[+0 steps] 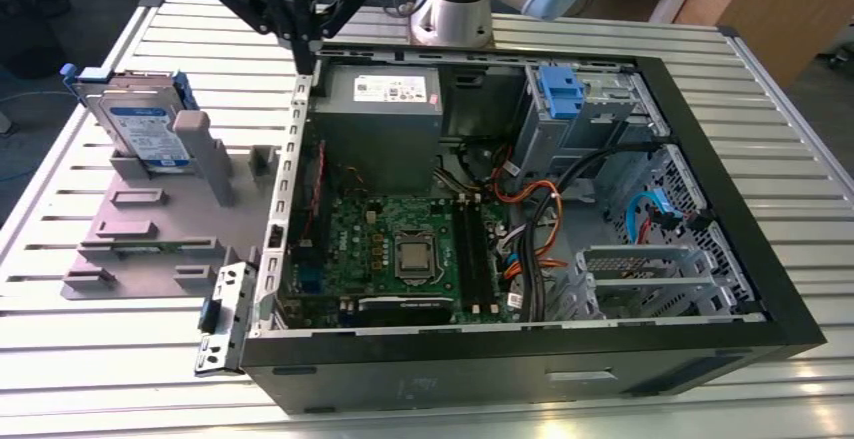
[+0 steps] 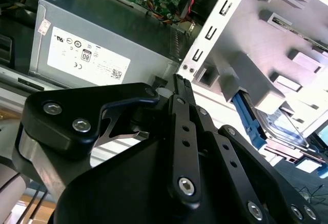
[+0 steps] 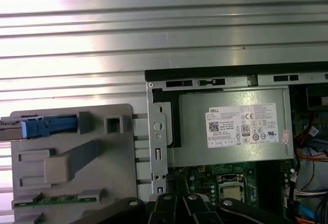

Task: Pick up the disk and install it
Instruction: 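Reach for the disk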

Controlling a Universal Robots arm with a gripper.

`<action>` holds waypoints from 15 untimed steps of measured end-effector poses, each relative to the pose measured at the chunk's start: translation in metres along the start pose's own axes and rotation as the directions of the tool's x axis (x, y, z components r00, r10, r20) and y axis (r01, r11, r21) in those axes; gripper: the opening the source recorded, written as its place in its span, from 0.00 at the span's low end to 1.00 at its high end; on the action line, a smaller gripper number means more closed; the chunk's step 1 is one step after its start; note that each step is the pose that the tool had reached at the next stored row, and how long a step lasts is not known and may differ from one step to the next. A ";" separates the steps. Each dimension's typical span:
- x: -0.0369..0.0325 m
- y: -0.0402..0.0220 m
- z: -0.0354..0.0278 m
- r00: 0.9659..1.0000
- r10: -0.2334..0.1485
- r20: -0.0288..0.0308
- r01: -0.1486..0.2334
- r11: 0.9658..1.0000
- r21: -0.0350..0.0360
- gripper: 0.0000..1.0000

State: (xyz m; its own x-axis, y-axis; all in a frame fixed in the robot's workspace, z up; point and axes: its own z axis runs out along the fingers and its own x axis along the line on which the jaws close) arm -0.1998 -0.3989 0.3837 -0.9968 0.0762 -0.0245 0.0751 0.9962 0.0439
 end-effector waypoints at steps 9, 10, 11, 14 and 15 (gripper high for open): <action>0.0080 -0.0006 0.0005 1.000 0.000 0.000 0.000 1.000 0.000 0.11; 0.0089 -0.0007 0.0006 1.000 0.000 0.000 0.000 1.000 0.000 0.11; 0.0097 -0.0008 0.0007 1.000 0.000 0.000 0.000 1.000 0.000 0.11; 0.0125 -0.0010 0.0009 1.000 0.000 0.000 0.000 1.000 0.000 0.11; 0.0133 -0.0011 0.0009 1.000 0.000 0.000 0.000 1.000 0.000 0.11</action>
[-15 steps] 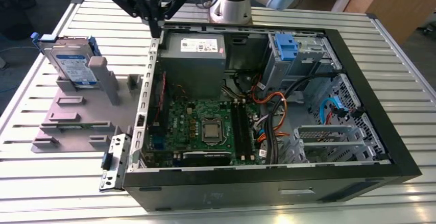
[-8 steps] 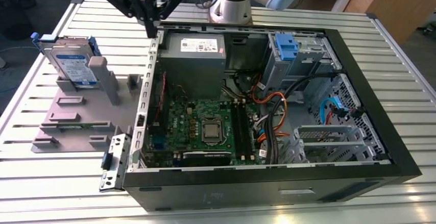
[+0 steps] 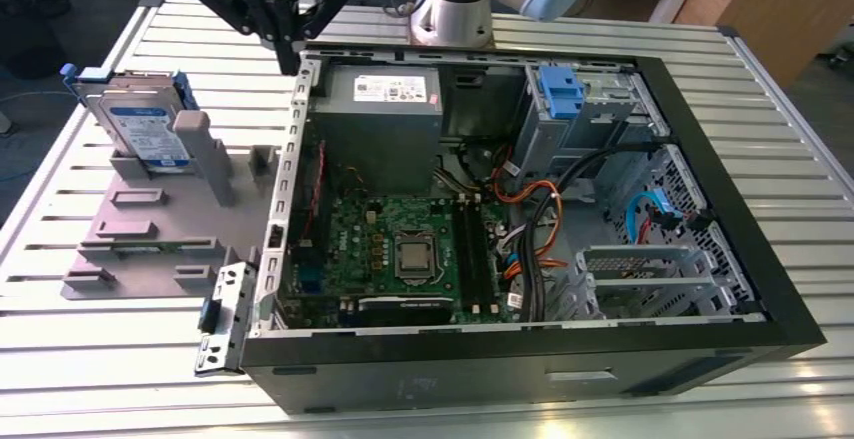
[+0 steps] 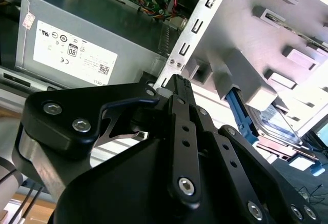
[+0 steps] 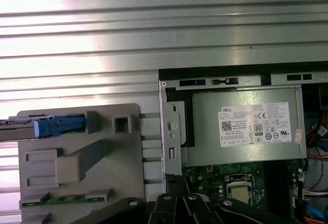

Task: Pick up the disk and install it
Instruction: 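Reach for the disk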

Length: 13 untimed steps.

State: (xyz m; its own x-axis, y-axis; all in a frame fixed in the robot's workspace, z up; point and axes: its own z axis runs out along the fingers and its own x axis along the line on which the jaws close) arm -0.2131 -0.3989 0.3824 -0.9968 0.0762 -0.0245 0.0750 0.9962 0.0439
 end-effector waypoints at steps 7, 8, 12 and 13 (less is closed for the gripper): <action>0.0060 -0.0005 0.0004 1.000 0.000 0.000 0.000 1.000 0.000 0.11; 0.0069 -0.0005 0.0005 1.000 0.000 0.000 0.000 1.000 0.000 0.11; 0.0109 -0.0009 0.0006 1.000 0.000 0.000 0.000 1.000 0.000 0.11; 0.0120 -0.0009 0.0007 1.000 0.000 0.000 0.000 1.000 0.000 0.11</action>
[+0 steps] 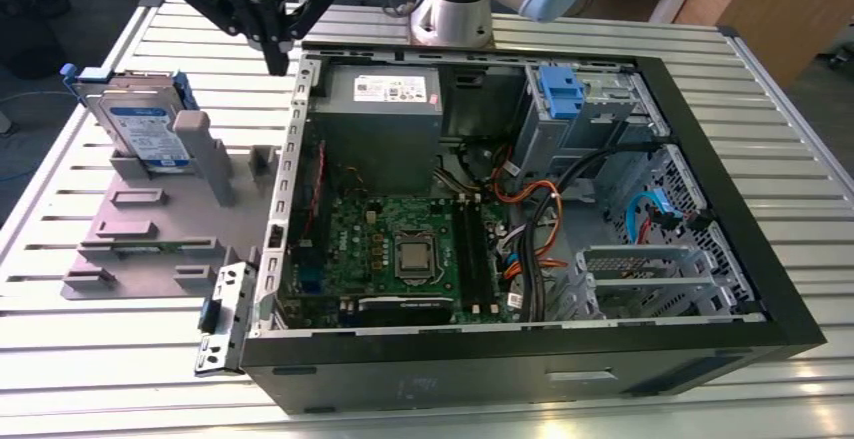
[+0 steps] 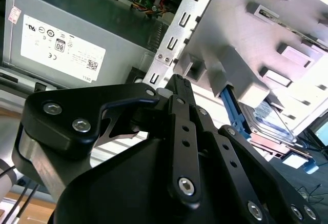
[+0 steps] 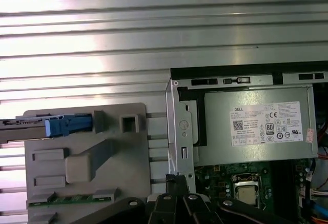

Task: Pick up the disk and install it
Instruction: 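Reach for the disk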

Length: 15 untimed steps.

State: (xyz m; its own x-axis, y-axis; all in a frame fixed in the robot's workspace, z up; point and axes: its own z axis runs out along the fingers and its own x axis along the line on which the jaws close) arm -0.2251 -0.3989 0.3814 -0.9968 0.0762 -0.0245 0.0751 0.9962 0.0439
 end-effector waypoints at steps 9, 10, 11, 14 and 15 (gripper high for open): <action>0.0110 -0.0009 0.0006 1.000 0.000 0.000 0.000 1.000 0.000 0.11; 0.0122 -0.0010 0.0006 1.000 0.000 0.000 0.000 1.000 0.000 0.11; 0.0135 -0.0011 0.0007 1.000 0.000 0.000 0.000 1.000 0.000 0.11; 0.0172 -0.0014 0.0008 1.000 0.000 0.000 0.000 1.000 0.000 0.11; 0.0183 -0.0014 0.0009 1.000 0.000 0.000 0.000 1.000 0.000 0.11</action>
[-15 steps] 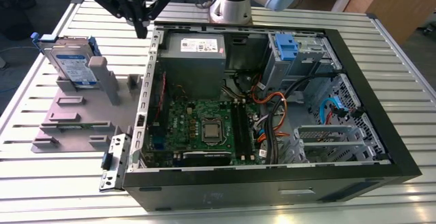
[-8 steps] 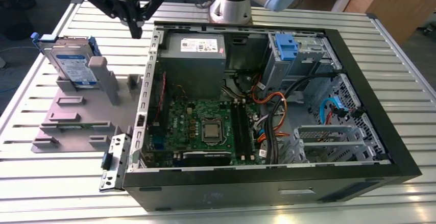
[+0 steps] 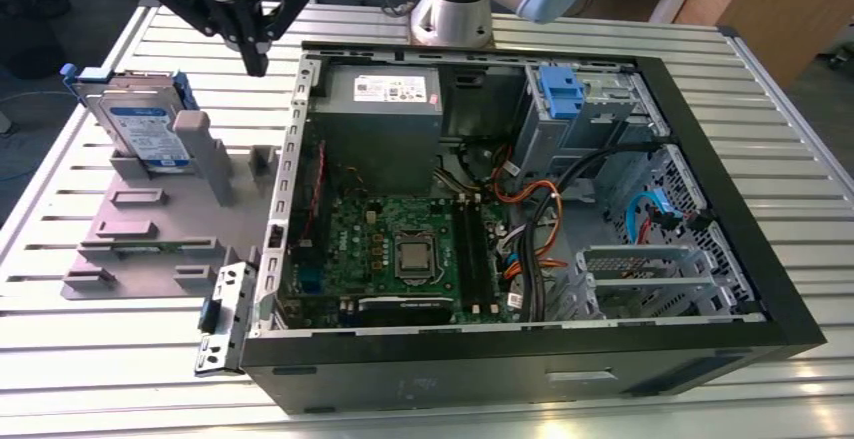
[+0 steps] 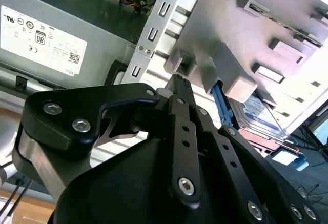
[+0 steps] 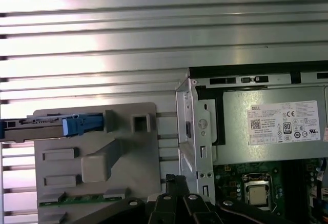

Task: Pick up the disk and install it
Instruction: 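Reach for the disk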

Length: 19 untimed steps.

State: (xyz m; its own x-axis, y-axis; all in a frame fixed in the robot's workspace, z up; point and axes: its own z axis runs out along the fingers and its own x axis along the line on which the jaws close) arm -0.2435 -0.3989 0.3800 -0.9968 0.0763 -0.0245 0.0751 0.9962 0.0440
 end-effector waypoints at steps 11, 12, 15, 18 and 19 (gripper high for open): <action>0.0128 -0.0010 0.0007 1.000 0.000 0.000 0.000 1.000 0.000 0.11; 0.0141 -0.0011 0.0007 1.000 0.000 0.000 0.000 1.000 0.000 0.11; 0.0179 -0.0014 0.0009 1.000 0.000 0.000 0.000 1.000 0.000 0.11; 0.0215 -0.0017 0.0011 1.000 0.000 0.000 0.000 1.000 0.000 0.11; 0.0226 -0.0018 0.0011 1.000 0.000 0.000 0.000 1.000 0.000 0.11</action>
State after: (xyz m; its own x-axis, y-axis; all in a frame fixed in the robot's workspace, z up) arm -0.2661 -0.3989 0.3782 -0.9968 0.0763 -0.0245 0.0751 0.9962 0.0439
